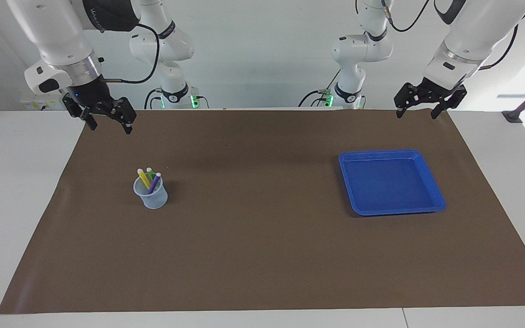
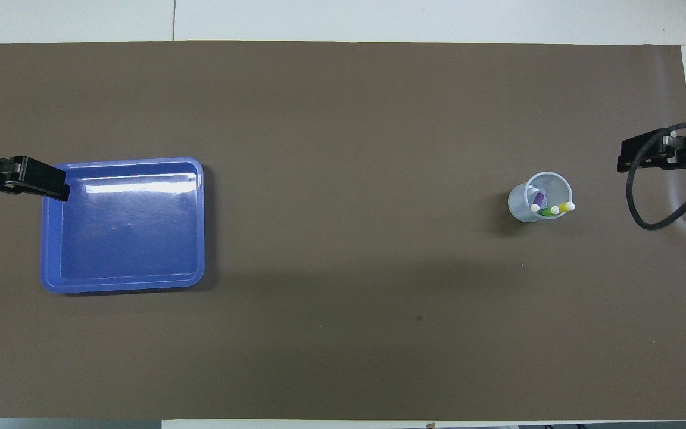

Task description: Transfer and insert pens with both arms

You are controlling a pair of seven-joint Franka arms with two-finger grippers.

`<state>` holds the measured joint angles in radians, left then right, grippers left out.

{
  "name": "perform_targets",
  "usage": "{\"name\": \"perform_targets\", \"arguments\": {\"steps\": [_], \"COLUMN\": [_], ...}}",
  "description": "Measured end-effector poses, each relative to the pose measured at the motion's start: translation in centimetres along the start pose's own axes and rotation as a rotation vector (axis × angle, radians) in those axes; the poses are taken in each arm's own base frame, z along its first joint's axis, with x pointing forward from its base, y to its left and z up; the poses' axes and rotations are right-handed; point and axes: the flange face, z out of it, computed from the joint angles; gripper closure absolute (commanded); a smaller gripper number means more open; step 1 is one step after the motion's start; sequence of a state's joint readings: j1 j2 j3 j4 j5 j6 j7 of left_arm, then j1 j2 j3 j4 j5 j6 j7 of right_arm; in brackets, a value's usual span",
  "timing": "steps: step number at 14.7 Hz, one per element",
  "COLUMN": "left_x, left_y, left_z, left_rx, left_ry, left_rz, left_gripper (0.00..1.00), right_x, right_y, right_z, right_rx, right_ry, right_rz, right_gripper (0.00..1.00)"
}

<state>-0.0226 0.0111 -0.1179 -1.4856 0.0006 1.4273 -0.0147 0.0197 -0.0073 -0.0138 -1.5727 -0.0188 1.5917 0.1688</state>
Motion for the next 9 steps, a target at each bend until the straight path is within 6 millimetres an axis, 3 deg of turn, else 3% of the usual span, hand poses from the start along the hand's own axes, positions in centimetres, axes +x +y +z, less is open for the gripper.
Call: {"name": "perform_targets", "arguments": {"steps": [9], "left_x": [-0.01], "left_y": [-0.01], "left_z": [0.01], "left_rx": [-0.001], "left_ry": [-0.001], "left_rz": [0.0], "left_gripper": [0.0], "right_x": [-0.45], "right_y": [-0.34], "right_z": [-0.12], "right_rx": [-0.003], "right_ry": [-0.016], "right_rz": [-0.01], "right_gripper": [0.0]}}
